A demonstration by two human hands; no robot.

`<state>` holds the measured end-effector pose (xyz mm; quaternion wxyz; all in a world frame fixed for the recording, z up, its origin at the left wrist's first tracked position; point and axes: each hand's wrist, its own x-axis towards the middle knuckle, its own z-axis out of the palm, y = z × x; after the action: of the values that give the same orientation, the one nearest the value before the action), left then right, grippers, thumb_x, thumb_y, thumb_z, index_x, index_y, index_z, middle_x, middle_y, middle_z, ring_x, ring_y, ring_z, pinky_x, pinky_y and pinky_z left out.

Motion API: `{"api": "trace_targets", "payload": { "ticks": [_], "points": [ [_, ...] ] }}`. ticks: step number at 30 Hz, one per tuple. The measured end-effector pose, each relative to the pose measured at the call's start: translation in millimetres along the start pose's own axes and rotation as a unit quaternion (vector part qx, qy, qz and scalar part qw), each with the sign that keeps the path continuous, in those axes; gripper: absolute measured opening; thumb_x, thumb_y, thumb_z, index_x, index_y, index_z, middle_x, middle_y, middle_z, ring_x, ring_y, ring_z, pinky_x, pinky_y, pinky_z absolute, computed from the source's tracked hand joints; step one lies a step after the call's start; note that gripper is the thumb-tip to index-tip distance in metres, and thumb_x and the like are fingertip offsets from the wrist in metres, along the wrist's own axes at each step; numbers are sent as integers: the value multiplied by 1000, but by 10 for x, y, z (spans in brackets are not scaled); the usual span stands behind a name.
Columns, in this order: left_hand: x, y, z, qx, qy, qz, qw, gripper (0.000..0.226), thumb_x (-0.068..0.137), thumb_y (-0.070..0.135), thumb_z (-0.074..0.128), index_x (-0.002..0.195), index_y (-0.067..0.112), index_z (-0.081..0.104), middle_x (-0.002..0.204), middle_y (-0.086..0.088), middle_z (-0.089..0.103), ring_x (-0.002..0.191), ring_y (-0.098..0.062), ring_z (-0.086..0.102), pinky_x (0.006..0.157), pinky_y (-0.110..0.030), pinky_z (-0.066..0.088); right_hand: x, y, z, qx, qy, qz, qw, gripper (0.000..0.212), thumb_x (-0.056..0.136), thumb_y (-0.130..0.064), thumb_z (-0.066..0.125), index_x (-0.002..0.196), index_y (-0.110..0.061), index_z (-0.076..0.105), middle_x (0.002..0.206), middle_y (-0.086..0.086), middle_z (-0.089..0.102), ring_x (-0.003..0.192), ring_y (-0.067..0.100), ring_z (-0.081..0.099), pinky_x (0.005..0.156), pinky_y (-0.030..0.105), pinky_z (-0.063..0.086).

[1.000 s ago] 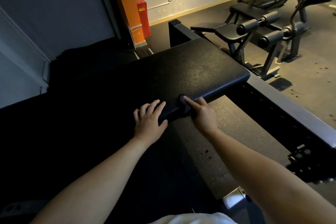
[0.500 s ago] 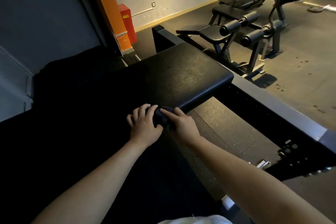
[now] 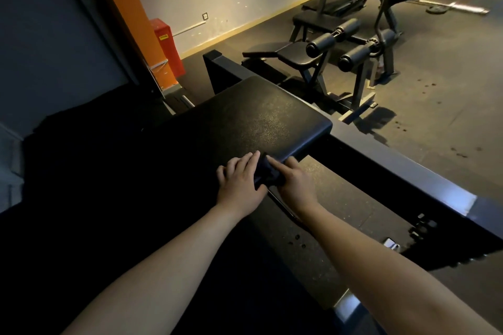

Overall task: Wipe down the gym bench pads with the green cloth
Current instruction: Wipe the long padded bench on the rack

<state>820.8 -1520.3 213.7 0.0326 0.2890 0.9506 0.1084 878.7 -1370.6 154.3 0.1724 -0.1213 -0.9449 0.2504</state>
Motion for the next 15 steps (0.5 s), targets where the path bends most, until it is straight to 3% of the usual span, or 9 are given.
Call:
{"api": "trace_targets", "payload": {
  "ticks": [3,5,11,15],
  "points": [
    [132,93,28,15,-10,19,1000,69,96,46,51,157,34,20,165,6,17,149,-21,13,121,-54,9,231,226,-216,9,28,108,994,56,96,-20,58,145,-43,42,107,-4,46,88,18,53,74,34,47],
    [226,185,71,27,-24,30,999,66,98,47,48,156,38,20,166,5,14,150,-22,11,121,-54,9,403,398,-340,17,41,167,985,54,97,-15,56,143,-42,44,100,-6,44,82,15,49,73,37,50],
    [528,407,192,42,-18,40,998,64,99,47,47,156,41,19,166,5,11,147,-25,13,119,-54,10,518,555,-358,-5,48,163,985,53,98,-17,57,144,-41,44,100,-5,43,81,14,49,67,32,45],
    [581,380,265,36,-5,56,998,62,98,49,44,155,42,20,164,6,13,144,-25,15,118,-54,10,665,786,-408,8,65,187,980,48,100,-17,52,141,-42,48,114,0,50,100,25,56,85,44,52]
  ]
}}
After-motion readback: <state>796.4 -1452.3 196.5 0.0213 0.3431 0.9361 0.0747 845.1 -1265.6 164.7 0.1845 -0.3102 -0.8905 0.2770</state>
